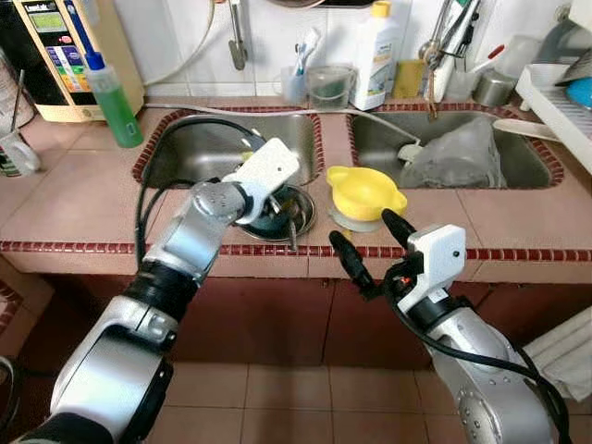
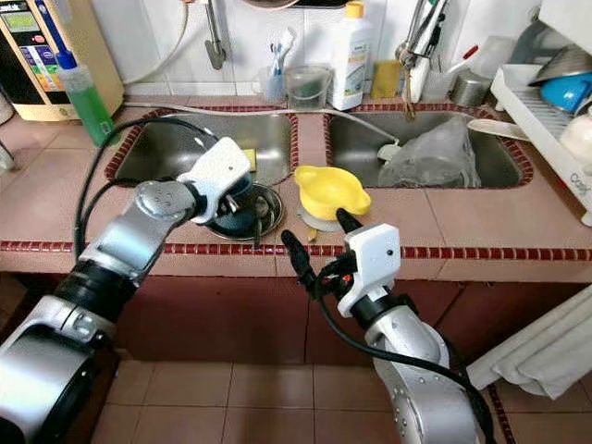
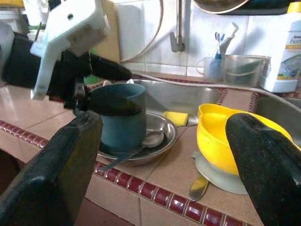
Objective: Kitchen organization
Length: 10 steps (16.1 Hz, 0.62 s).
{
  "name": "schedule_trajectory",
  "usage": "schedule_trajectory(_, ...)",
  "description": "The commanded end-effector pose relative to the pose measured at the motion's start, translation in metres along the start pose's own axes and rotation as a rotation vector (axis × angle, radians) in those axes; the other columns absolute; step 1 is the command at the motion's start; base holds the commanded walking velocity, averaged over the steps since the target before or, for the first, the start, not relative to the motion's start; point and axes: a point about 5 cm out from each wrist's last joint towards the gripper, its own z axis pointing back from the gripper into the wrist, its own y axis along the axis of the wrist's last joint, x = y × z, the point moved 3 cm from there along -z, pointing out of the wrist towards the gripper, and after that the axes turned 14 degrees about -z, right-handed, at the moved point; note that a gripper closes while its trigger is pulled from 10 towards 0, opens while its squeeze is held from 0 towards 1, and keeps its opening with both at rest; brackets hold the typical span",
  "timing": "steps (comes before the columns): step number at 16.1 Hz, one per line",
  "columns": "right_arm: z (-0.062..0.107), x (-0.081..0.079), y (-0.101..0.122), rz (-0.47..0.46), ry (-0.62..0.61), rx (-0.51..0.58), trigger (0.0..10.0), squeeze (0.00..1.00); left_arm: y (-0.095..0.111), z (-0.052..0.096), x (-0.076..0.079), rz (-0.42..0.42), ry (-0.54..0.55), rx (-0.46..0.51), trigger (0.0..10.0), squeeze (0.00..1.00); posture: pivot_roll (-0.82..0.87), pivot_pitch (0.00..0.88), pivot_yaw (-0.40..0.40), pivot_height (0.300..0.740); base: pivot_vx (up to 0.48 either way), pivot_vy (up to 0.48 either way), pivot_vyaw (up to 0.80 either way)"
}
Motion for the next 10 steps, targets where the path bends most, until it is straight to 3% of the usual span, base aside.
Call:
schedule_trajectory(1, 0.002, -0.003, 0.002, 0.005, 0.002, 0.005, 10.0, 0.00, -0.004, 0.000, -0.004, -0.039, -0.013, -0.023, 10.0, 0.00, -0.09, 0.072, 0.099, 0.740, 0.000, 0.000, 0.00)
schedule_trajectory(6, 0.002, -0.003, 0.002, 0.004, -0.012, 0.014, 10.0, 0.00, -0.016, 0.000, -0.003, -0.103, -0.095, -0.066, 10.0, 0.00, -0.09, 0.071, 0.114, 0.740, 0.000, 0.000, 0.00)
schedule_trajectory(7, 0.002, -0.003, 0.001, 0.003, -0.012, 0.015, 10.0, 0.00, -0.017, 0.001, -0.006, -0.083, -0.097, -0.065, 8.6, 0.00, -0.09, 0.070, 0.115, 0.740, 0.000, 0.000, 0.00)
schedule_trajectory(8, 0.001, -0.004, 0.001, 0.002, -0.013, 0.017, 10.0, 0.00, -0.019, 0.003, -0.007, -0.100, -0.110, -0.068, 3.8, 0.00, -0.08, 0.068, 0.118, 0.740, 0.000, 0.000, 0.00)
schedule_trajectory(9, 0.001, -0.004, 0.000, 0.000, -0.013, 0.019, 10.0, 0.00, -0.019, 0.003, -0.010, -0.093, -0.101, -0.059, 0.0, 0.00, -0.08, 0.065, 0.119, 0.740, 0.000, 0.000, 0.00)
schedule_trajectory(10, 0.000, -0.003, 0.000, 0.002, -0.013, 0.020, 10.0, 0.00, -0.019, 0.004, -0.012, -0.092, -0.097, -0.061, 0.0, 0.00, -0.08, 0.065, 0.119, 0.740, 0.000, 0.000, 0.00)
